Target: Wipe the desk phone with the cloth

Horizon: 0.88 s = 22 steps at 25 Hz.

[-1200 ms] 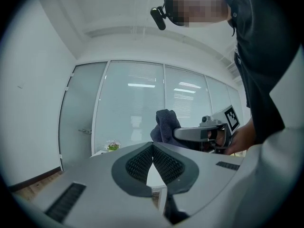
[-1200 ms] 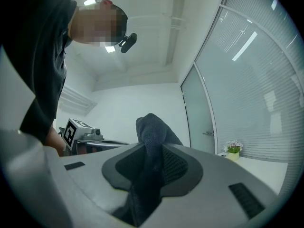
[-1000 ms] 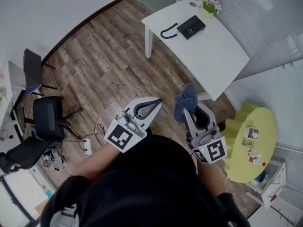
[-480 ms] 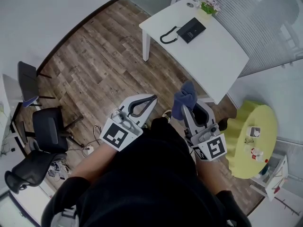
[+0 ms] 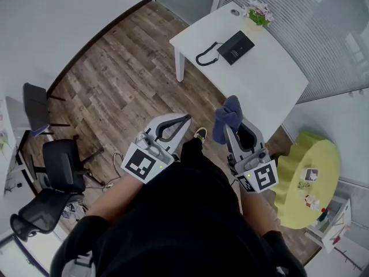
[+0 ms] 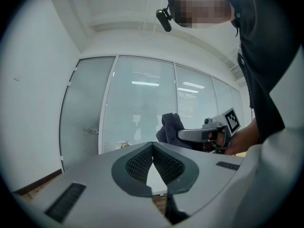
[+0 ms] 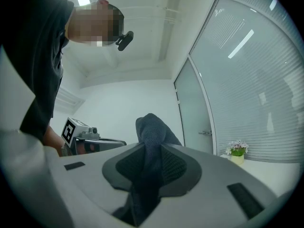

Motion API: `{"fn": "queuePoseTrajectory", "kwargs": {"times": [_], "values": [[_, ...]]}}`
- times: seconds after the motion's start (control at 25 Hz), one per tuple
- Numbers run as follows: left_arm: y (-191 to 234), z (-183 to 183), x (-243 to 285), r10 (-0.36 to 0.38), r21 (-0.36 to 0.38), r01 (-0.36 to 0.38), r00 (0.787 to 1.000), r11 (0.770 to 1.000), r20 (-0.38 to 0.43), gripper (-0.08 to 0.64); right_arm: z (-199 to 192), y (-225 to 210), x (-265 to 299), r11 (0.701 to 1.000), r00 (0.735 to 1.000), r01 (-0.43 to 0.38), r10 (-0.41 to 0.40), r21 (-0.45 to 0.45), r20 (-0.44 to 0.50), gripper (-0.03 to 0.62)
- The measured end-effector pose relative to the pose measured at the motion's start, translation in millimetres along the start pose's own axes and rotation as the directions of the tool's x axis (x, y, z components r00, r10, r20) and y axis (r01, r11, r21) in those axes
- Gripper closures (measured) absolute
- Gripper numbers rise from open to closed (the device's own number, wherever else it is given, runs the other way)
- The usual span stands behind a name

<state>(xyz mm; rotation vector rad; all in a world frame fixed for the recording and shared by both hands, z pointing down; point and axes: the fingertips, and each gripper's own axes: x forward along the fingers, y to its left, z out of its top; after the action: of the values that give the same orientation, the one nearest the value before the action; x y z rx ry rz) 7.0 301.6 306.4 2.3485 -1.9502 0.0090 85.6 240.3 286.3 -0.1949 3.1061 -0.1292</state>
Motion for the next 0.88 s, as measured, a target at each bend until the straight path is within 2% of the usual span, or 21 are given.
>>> {"fn": "queuePoseTrajectory", "kwargs": {"times": [0.44, 0.88], "values": [[39, 16, 100, -0.005, 0.006, 0.005, 1.000, 1.000, -0.019, 0.551, 4, -93, 39, 1.000, 0.999, -0.023, 0.023, 0.008, -0.022, 0.492], [44, 18, 198, -0.042, 0.024, 0.043, 0.998, 0.999, -0.051, 0.551, -8, -187, 41, 0.998, 0.998, -0.016, 0.019, 0.054, -0.060, 0.492]]}}
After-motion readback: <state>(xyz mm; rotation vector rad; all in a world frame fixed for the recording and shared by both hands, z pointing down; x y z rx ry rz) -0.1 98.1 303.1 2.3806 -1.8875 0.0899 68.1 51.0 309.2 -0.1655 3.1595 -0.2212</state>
